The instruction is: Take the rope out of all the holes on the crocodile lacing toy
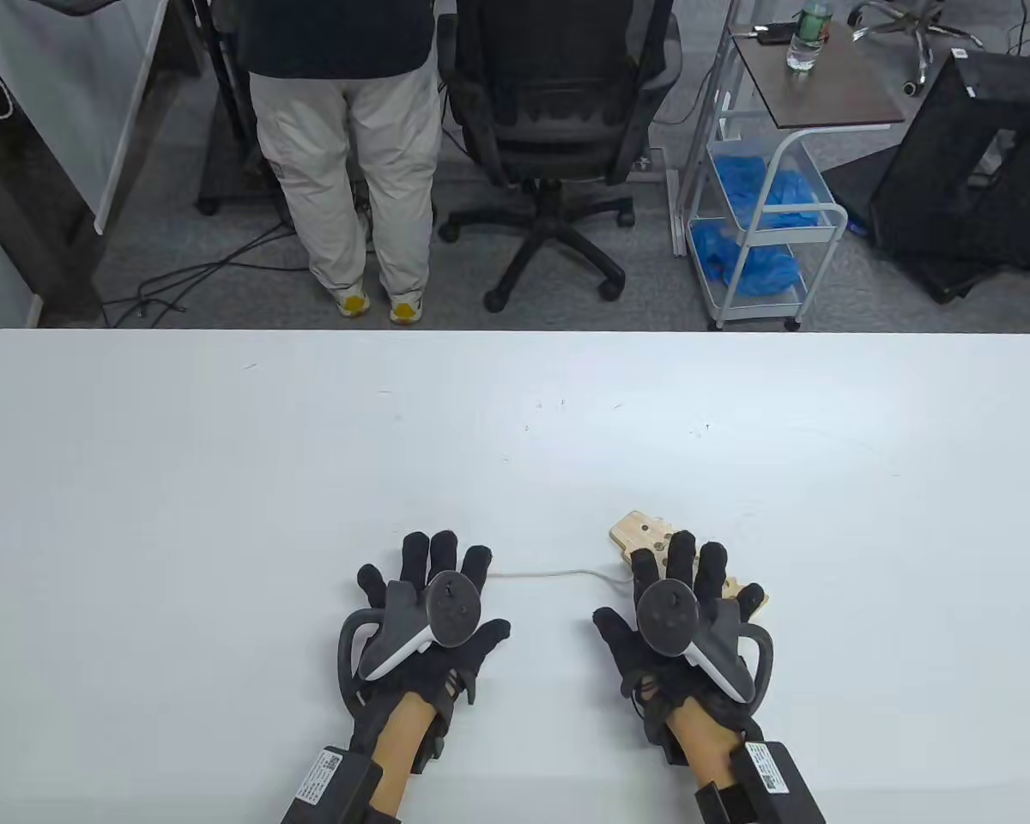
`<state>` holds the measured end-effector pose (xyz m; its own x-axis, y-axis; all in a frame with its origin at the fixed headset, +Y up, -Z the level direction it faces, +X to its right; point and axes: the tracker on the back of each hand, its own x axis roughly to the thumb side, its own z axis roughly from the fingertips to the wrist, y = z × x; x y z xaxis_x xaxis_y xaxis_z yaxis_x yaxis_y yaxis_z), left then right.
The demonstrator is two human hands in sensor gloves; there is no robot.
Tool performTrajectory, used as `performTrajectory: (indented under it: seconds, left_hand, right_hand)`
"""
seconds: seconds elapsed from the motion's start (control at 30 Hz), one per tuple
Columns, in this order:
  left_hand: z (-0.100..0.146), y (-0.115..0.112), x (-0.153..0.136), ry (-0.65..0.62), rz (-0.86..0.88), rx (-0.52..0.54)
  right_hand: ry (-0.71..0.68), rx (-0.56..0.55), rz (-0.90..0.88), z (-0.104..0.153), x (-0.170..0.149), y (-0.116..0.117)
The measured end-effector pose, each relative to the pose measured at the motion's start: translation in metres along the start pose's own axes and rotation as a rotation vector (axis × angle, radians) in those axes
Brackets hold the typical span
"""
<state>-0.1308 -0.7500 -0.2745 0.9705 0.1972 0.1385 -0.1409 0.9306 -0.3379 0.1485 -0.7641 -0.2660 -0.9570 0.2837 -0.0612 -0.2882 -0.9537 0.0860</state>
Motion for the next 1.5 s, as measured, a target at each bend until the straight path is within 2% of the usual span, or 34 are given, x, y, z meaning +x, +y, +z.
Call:
performTrajectory:
  seconds: [0.33,0.57,0.83,1.0,1.17,1.3,1.4,1.5]
  left_hand:
    - [0.001,0.001,0.001,-0.004,0.001,-0.002]
    - [0.002,0.002,-0.001,0.002,0.001,0.0]
    - [0.001,0.0,-0.001,0.0,0.001,-0.012]
    - [0.001,0.0,0.0,-0.002,0.005,-0.014]
    - [0.001,0.0,0.0,-0.004,0.008,-0.018]
    - [0.002,0.001,0.001,-0.008,0.016,-0.014]
    - [0.002,0.001,0.001,-0.008,0.014,-0.014]
    - [0.001,0.001,0.0,-0.004,0.017,-0.021]
  right_hand:
    - [0.009,-0.016,-0.022,0.0,-0.002,-0.003]
    - [0.04,-0.068,-0.055,0.0,-0.008,-0.016]
    - [0.162,-0.191,-0.164,-0.002,-0.047,-0.038]
    - [0.303,-0.243,-0.237,-0.001,-0.083,-0.044]
    - [0.366,-0.174,-0.29,-0.006,-0.1,-0.037]
    - [0.409,0.0,-0.164,-0.011,-0.1,-0.027]
    - [0.463,-0.011,-0.171,-0.009,-0.105,-0.023]
    - [0.485,0.056,-0.172,-0.01,-0.107,-0.02]
